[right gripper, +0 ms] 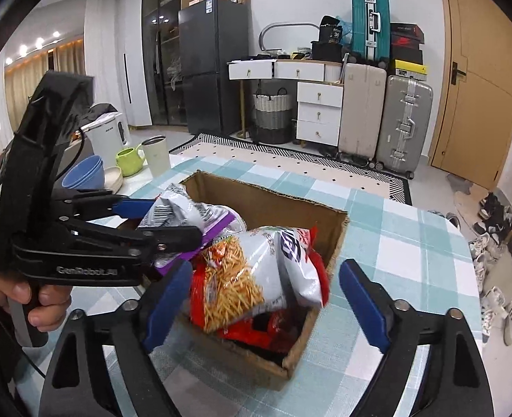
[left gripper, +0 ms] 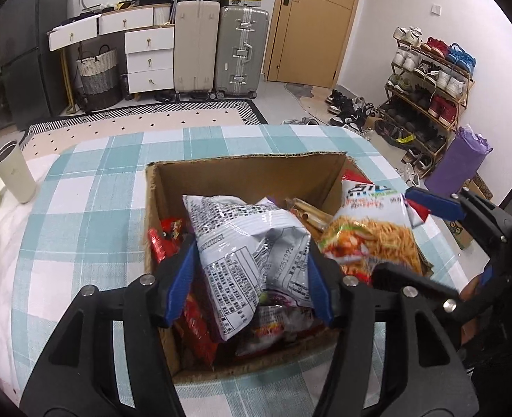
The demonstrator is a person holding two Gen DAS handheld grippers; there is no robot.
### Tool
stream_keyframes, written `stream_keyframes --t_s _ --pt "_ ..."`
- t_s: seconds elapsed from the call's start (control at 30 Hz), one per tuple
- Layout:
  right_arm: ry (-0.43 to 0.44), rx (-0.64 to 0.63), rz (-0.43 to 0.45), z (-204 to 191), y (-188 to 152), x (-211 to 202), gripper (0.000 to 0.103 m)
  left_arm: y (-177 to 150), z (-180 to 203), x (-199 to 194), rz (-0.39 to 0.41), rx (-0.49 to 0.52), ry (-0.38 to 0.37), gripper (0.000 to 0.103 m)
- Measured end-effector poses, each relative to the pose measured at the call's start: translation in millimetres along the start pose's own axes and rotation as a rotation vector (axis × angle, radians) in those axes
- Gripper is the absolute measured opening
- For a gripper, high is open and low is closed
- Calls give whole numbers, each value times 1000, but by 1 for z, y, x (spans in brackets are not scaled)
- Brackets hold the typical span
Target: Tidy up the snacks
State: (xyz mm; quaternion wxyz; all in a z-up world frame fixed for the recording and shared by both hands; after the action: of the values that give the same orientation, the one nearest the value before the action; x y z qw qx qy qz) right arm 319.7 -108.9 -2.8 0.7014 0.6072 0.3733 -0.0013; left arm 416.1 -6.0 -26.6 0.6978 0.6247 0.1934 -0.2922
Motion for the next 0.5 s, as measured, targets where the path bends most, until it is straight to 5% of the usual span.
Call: stream_keyframes --t_s 0.13,0.5 --pt "-12 29 18 4 -1 -11 102 1 -2 -21 51 -12 -10 84" --pt "-10 69 114 -7 -10 -54 102 -14 -12 -96 171 -36 10 102"
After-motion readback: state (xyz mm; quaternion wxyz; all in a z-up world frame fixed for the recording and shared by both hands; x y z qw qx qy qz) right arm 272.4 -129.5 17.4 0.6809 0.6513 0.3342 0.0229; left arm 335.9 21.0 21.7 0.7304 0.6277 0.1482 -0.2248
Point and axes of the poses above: each gripper's, at about its wrist camera, not at the fingertips, and x roughly the way its jaws point, z to its right, y to its top, the point moved 8 cm from there along x, roughly the way its jaws point, and after that the axes turned 5 degrees about z, right-handed, at the moved point
